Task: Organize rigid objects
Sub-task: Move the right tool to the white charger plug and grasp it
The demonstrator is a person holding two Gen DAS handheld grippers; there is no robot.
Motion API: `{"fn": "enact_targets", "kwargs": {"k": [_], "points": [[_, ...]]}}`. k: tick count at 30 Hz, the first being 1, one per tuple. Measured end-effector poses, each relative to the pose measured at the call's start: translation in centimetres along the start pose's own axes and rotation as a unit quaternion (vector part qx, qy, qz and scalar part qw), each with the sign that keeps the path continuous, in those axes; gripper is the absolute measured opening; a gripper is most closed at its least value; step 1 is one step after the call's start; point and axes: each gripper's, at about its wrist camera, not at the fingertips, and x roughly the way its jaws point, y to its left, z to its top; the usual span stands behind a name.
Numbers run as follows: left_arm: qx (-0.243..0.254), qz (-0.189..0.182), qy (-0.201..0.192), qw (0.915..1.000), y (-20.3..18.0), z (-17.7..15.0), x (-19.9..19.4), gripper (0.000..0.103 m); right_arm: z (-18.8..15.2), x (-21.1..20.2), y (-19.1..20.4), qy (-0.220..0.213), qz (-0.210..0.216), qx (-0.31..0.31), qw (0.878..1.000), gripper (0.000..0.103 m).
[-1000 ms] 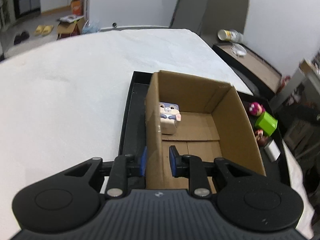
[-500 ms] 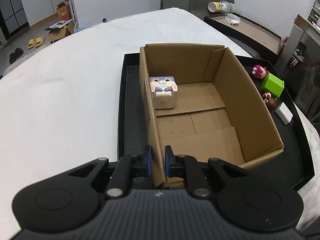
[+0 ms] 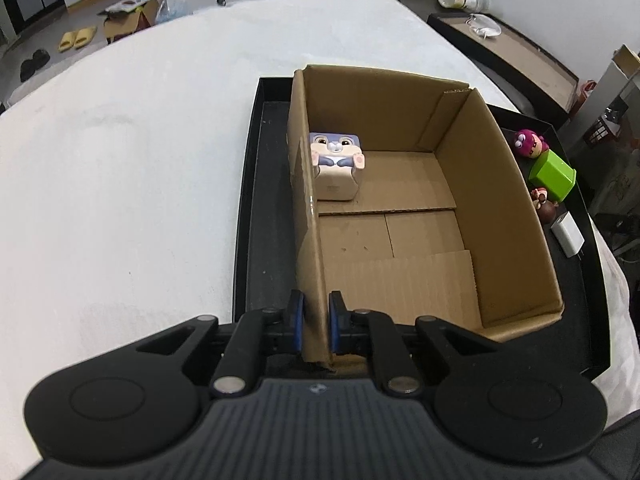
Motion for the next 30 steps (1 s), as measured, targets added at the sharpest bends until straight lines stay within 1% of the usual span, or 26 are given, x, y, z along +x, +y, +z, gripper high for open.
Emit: {"fn": "enact_targets", "kwargs": {"k": [1,3,4,8,10,12,14,17,19,20,21,22,23,25,28,30], "points": [[0.0,0.0,0.004,1.0,0.0,0.2,0.0,0.012,0.2,0.5,0.0,0.012,-0.005,-0.01,1.0,0.067],[0.019,0.009,0.01,0.9997,-0.3,0.5,0.0,0.012,0.5,1.4,0.2,0.031,-0.008,-0.031,0.999,0.067],[0.018,0.011,0.007,0.9997,-0.3,0.6,-0.1,0.012,0.7,2.0,0.3,0.041,-0.01,-0.044,0.998,0.065],[0.014,0.0,0.019,0.9997,-0.1,1.5,0.0,0.012,1.5,3.7,0.7,0.076,-0.018,-0.072,0.994,0.065],[0.013,0.006,0.019,0.9997,-0.1,1.7,0.1,0.012,1.8,4.4,1.1,0.087,-0.02,-0.095,0.991,0.065],[0.009,0.01,0.021,0.9997,-0.1,1.8,0.2,0.012,2.0,5.2,1.3,0.1,-0.021,-0.113,0.988,0.065],[0.008,0.012,0.026,0.9996,-0.2,2.0,0.3,0.012,2.1,6.2,1.4,0.116,-0.031,-0.132,0.984,0.065],[0.003,0.003,0.039,0.9992,0.0,2.5,0.5,0.012,1.7,7.1,1.3,0.13,-0.032,-0.161,0.978,0.064],[-0.001,-0.001,0.043,0.9991,0.3,2.8,0.8,0.012,1.3,7.8,1.4,0.142,-0.034,-0.182,0.972,0.061],[-0.003,-0.001,0.049,0.9988,0.4,2.9,1.0,0.012,1.2,7.8,1.3,0.143,-0.031,-0.185,0.972,0.061],[-0.006,-0.004,0.057,0.9983,0.5,3.0,1.2,0.012,1.3,7.8,1.2,0.143,-0.027,-0.185,0.972,0.059],[-0.009,-0.005,0.062,0.998,0.5,3.0,1.4,0.012,1.4,7.6,1.1,0.145,-0.019,-0.181,0.972,0.052],[-0.006,-0.004,0.065,0.9979,0.4,3.2,1.5,0.012,1.5,7.4,1.1,0.144,-0.022,-0.179,0.973,0.05],[-0.001,-0.004,0.072,0.9974,0.4,3.8,1.9,0.012,1.8,7.3,0.8,0.143,-0.015,-0.167,0.975,0.048],[-0.012,-0.017,0.082,0.9965,0.8,4.6,2.7,0.013,2.1,7.1,0.4,0.144,-0.013,-0.148,0.978,0.045],[-0.015,-0.024,0.088,0.9957,1.1,4.8,3.3,0.013,2.5,7.0,0.1,0.149,-0.017,-0.119,0.982,0.043]]}}
